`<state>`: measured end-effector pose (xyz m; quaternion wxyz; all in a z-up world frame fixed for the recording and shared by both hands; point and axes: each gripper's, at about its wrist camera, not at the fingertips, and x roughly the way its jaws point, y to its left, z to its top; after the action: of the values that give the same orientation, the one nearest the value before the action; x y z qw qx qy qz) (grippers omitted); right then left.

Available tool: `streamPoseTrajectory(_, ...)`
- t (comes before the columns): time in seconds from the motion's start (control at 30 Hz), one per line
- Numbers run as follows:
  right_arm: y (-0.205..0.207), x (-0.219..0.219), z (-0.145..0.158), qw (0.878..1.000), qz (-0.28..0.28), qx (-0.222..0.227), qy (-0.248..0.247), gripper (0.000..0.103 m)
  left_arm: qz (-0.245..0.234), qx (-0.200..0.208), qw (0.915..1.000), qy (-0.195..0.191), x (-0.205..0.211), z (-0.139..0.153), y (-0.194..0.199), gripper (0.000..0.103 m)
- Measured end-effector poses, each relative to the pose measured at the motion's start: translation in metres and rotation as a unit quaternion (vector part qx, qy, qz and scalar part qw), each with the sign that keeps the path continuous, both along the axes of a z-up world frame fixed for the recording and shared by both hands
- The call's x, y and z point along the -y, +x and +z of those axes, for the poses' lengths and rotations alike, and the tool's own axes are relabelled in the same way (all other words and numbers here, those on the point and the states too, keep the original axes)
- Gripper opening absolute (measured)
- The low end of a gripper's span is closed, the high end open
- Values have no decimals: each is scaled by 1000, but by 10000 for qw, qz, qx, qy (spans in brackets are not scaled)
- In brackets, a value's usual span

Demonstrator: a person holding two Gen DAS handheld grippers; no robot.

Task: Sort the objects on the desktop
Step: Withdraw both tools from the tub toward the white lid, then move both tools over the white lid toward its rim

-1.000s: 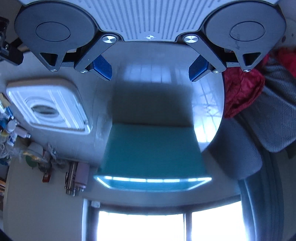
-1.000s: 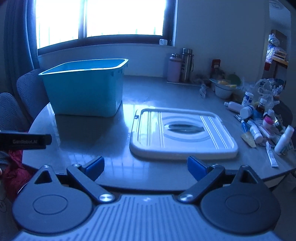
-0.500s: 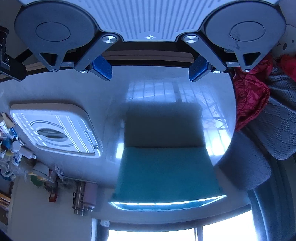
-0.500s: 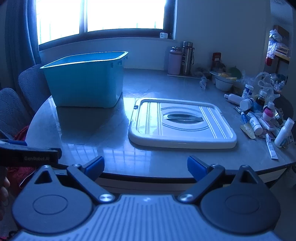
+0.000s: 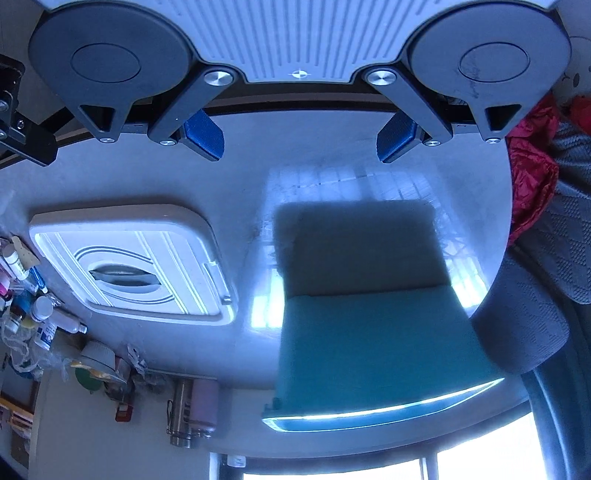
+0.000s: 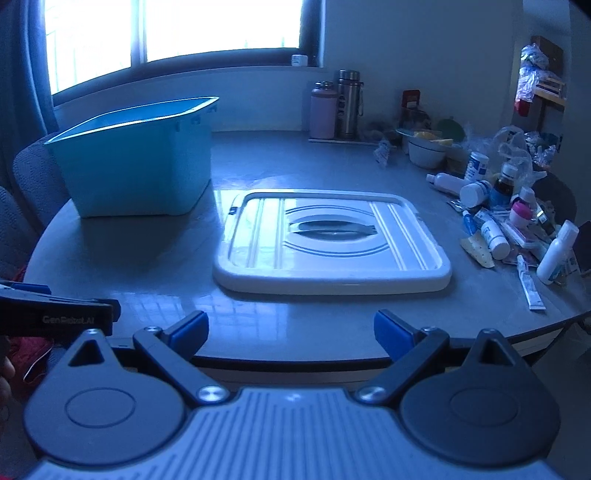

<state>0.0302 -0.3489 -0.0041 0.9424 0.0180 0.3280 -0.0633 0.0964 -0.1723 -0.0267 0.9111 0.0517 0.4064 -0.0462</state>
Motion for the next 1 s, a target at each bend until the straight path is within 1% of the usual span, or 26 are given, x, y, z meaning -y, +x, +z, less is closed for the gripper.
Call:
streamPoseTrajectory(0.13,6,10,-3,9999,-99,-41,52,96,-51,-90,9999,-25,10,-4,8,91)
streamPoseTrajectory(0.37,15,24,-5,9998,-196,-57,-6,96,-178,-143,9997,-1,27,-9,20,91)
streamPoseTrajectory(0.63,28,45,-7,9992,-382,-68,-4,96,-187,-280,9994,-65,47,-13,40,91)
streamPoseTrajectory(0.8,38,61,-9,9988,-477,-89,-20,96,-256,-246,9994,19,64,-13,53,91)
streamPoseTrajectory(1.0,53,82,-14,9982,-567,-172,3,96,-213,-332,9992,34,80,-15,75,91)
